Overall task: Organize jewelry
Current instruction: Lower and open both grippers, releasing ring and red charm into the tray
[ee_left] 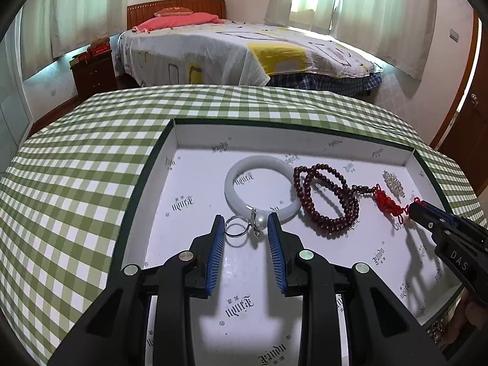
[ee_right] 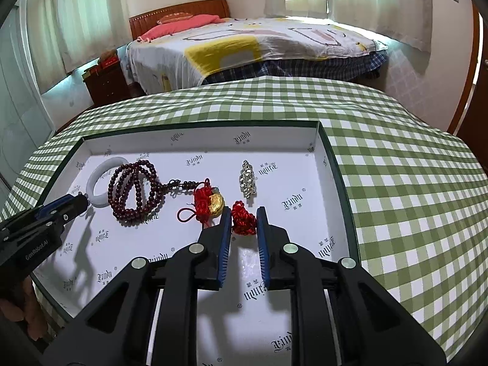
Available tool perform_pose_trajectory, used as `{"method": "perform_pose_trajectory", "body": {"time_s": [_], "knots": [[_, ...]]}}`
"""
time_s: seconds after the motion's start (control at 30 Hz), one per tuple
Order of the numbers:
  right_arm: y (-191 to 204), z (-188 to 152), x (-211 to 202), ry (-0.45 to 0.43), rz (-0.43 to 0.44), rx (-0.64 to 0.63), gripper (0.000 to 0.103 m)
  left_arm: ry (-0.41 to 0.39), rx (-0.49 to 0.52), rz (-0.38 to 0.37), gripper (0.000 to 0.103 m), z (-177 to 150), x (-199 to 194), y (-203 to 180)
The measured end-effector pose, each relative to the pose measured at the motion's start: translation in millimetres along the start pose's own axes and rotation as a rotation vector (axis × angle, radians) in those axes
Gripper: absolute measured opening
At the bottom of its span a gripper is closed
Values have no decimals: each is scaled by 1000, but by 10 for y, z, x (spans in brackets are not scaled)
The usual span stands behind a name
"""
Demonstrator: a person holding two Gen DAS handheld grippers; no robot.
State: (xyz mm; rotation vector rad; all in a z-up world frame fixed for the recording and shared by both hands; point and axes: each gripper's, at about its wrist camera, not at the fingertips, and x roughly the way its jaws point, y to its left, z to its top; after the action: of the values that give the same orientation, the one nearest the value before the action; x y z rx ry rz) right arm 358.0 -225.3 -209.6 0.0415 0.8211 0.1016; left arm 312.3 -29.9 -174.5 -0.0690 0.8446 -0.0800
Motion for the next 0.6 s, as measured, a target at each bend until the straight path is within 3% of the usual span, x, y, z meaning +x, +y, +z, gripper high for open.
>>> {"method": "perform_pose_trajectory", "body": {"time_s": [0.07, 0.17, 0.3, 0.6], "knots": [[0, -6, -1, 6, 3, 1, 18, 2, 2, -3, 30, -2, 6, 2], [-5, -9, -41, -11, 4, 1, 30, -4, 8, 0, 32, -3, -1, -11], [-3, -13, -136, -36, 10, 4, 30, -18, 5, -5, 42, -16, -75, 24], [38, -74, -634, -124, 21, 12, 30, -86, -17, -30, 43, -95, -539, 115]]}}
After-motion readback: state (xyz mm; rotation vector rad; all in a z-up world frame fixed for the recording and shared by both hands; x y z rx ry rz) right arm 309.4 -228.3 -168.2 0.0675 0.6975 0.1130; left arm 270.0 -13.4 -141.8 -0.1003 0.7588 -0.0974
